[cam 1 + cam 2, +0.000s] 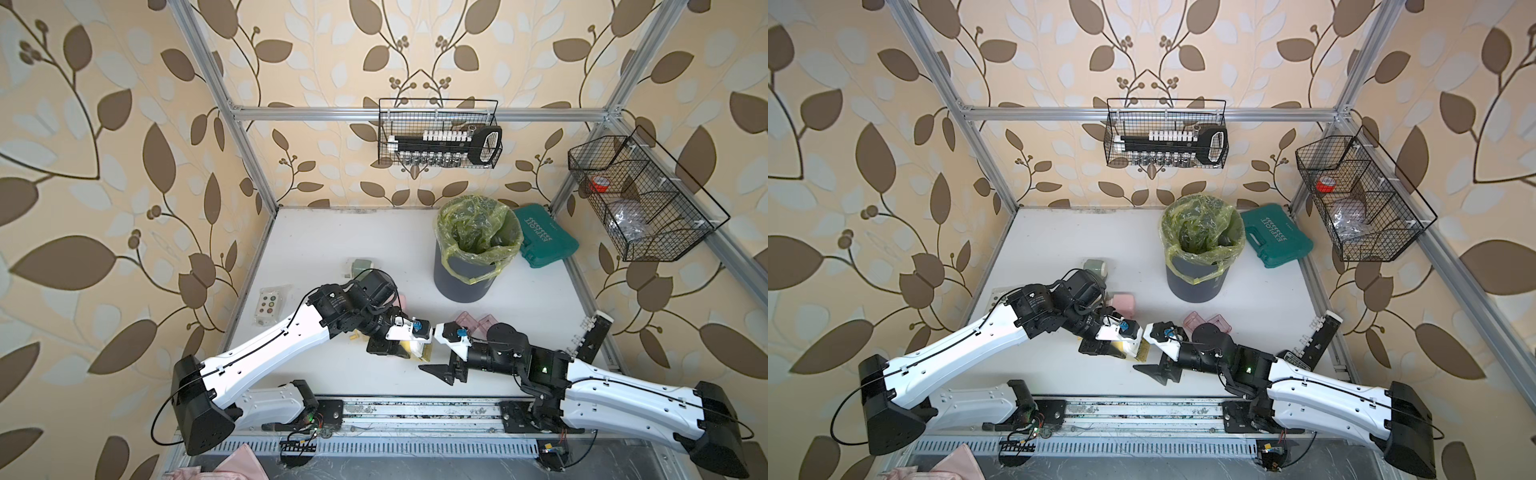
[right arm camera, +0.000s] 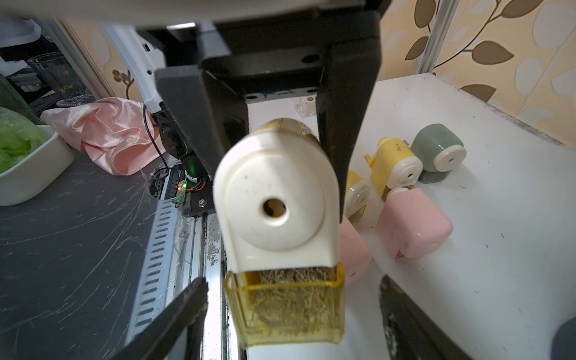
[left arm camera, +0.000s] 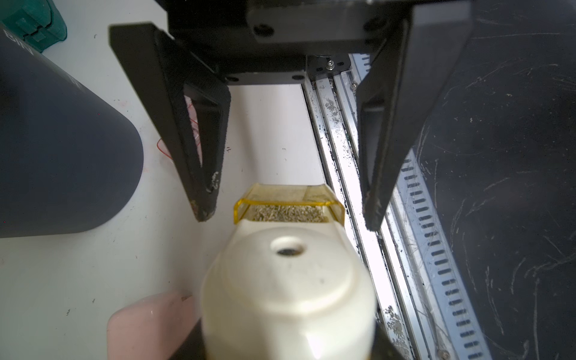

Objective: Take out the pencil sharpener tray and clean the shavings
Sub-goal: Open the container of the pencil sharpener.

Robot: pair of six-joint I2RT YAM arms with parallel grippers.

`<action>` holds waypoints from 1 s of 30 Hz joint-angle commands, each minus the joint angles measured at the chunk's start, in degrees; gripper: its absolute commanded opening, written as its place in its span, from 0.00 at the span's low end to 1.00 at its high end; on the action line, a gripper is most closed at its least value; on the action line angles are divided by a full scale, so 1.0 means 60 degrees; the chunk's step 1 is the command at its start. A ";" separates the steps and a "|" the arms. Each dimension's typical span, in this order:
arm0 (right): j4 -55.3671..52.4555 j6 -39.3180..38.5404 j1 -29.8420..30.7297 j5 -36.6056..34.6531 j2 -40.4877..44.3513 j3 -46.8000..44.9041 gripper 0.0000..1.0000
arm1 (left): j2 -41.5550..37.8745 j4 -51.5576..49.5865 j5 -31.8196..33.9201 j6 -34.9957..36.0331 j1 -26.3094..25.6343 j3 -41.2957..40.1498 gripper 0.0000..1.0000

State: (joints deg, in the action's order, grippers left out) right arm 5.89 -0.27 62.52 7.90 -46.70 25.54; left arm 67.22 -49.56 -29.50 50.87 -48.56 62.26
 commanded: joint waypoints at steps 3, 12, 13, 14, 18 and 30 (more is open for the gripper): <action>0.0338 -0.0094 0.0001 -0.0044 -0.0134 0.0408 0.78 | -0.0320 -0.0046 -0.0255 -0.0078 0.0035 0.0078 0.00; 0.0312 -0.0028 -0.0001 0.0025 -0.0277 0.0486 0.47 | -0.0305 -0.0046 -0.0270 -0.0074 0.0021 0.0068 0.00; 0.0300 -0.0042 0.0000 0.0009 -0.0261 0.0481 0.41 | -0.0305 -0.0059 -0.0262 -0.0068 0.0021 0.0064 0.00; 0.0295 -0.0039 0.0006 -0.0011 -0.0246 0.0472 0.36 | -0.0305 -0.0060 -0.0255 -0.0070 0.0021 0.0068 0.00; 0.0236 -0.0020 0.0004 0.0010 -0.0222 0.0425 0.26 | -0.0305 -0.0060 -0.0241 -0.0070 0.0021 0.0033 0.00; -0.0100 0.0002 0.0009 -0.0437 0.0545 0.0309 0.00 | -0.0115 -0.0268 0.0089 0.0010 -0.0088 -0.0058 0.00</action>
State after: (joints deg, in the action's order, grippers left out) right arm 4.86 -2.24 62.74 7.94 -46.00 26.37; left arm 67.11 -48.82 -30.24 49.67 -48.47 62.24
